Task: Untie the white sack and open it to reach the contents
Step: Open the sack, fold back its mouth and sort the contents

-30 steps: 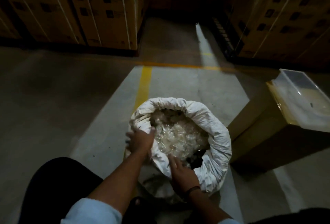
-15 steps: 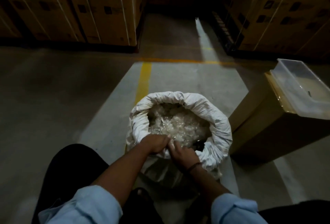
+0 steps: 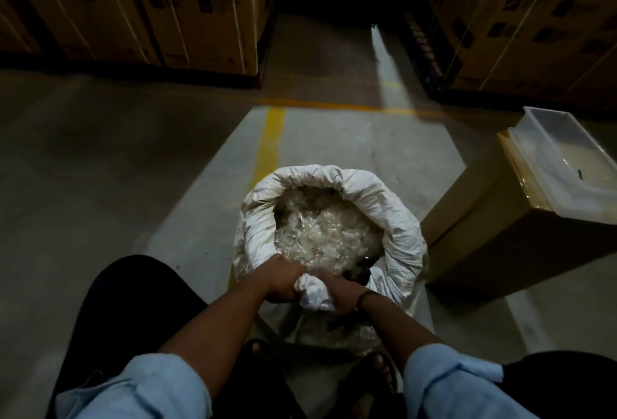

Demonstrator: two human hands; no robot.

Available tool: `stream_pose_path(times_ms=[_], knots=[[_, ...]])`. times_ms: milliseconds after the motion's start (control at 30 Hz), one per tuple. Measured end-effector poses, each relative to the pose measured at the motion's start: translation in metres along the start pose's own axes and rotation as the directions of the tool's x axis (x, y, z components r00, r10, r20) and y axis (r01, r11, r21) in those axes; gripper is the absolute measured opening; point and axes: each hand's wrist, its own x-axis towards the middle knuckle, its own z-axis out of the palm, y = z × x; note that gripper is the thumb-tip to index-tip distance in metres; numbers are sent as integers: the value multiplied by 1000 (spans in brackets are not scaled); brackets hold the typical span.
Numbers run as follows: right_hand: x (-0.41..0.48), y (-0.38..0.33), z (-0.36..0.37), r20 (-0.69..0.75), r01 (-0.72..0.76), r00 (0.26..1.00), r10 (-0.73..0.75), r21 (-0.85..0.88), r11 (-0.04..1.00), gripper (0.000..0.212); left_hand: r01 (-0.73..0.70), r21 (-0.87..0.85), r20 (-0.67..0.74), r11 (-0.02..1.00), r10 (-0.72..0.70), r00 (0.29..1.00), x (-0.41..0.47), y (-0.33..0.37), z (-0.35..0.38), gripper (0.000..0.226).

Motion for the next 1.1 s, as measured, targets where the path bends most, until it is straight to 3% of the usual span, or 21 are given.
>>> stream_pose_path(times_ms=[67,167,267,367,467,533,567,600,633,700,800,867,933,1033,1100], knots=[[-12,7,6,-49,-70,997,62,-209,975,87,12,-17,-53,1000,-13,999,2,2,8,47],[-21,7,33,-294,-66,955,-39,-338,939,60,52,56,-34,997,-51,998,5,14,9,54],[-27,2,63,-211,-54,977,-25,-363,930,53,16,139,7,990,-17,1000,10,30,14,74],[-37,-6,56,-273,-83,962,-25,-380,921,41,-44,91,72,995,37,997,19,38,17,94],[-35,1,36,-147,-40,989,3,-253,966,61,-40,90,123,995,29,992,21,45,16,69],[-41,1,28,-104,10,995,-14,-44,999,71,-40,153,-27,987,45,999,21,47,27,44],[-43,1,22,-163,39,986,-19,118,992,68,-65,217,-113,974,91,989,19,46,35,34],[-45,2,13,-246,68,969,-2,261,963,60,-77,270,-167,960,125,978,17,43,46,28],[-45,4,3,-345,91,938,17,294,952,51,-87,292,-236,952,160,958,15,41,54,23],[-40,12,-16,-553,28,831,56,143,989,54,-73,296,-280,952,160,946,16,40,67,25],[-15,20,-50,-731,-116,682,-23,-140,983,70,-78,163,-205,983,111,973,26,42,46,73],[7,18,-73,-765,-176,644,-27,-182,967,73,-42,-87,-257,995,19,966,31,41,16,94],[31,21,-95,-791,-245,612,11,-176,953,75,-2,-365,-476,931,-185,860,38,32,-15,78],[66,35,-120,-767,-342,635,92,-172,924,84,135,-397,-654,908,-383,652,48,5,-41,57],[80,47,-133,-728,-400,664,171,-153,904,84,199,-404,-648,893,-433,627,55,-11,-34,52]])
